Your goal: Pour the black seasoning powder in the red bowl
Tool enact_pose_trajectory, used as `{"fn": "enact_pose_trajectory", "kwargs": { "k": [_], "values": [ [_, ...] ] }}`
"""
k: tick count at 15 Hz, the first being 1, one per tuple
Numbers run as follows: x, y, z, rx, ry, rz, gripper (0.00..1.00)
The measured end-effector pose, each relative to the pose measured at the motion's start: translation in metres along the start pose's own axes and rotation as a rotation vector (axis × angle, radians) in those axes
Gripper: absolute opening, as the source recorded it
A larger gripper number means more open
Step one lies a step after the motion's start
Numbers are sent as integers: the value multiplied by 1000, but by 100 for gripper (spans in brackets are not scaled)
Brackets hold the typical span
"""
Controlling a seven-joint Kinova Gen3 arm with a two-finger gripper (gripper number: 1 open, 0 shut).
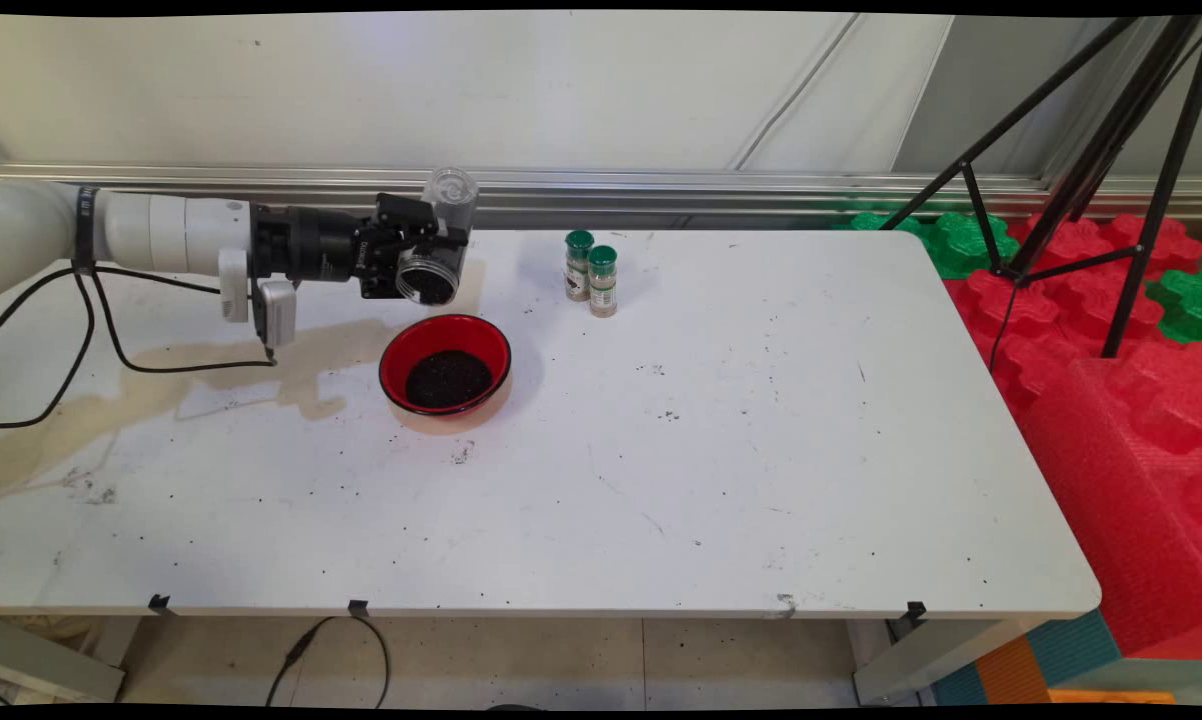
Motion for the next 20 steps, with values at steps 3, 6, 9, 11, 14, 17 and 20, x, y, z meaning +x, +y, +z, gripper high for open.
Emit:
{"fn": "enact_pose_trajectory", "kwargs": {
  "k": [3, 6, 9, 11, 14, 17, 20],
  "values": [
    [-2, -1, -1, 2, -3, -62, 0],
    [-3, -2, -2, 5, -5, -139, 0],
    [-5, -4, -3, 5, -5, -204, 0],
    [-5, -5, -3, 4, -5, -259, 0],
    [-6, -6, -4, 3, -1, -347, 0],
    [-7, -8, -6, 1, 9, -466, 0],
    [-7, -10, -8, -2, 17, -556, 0]
  ]
}}
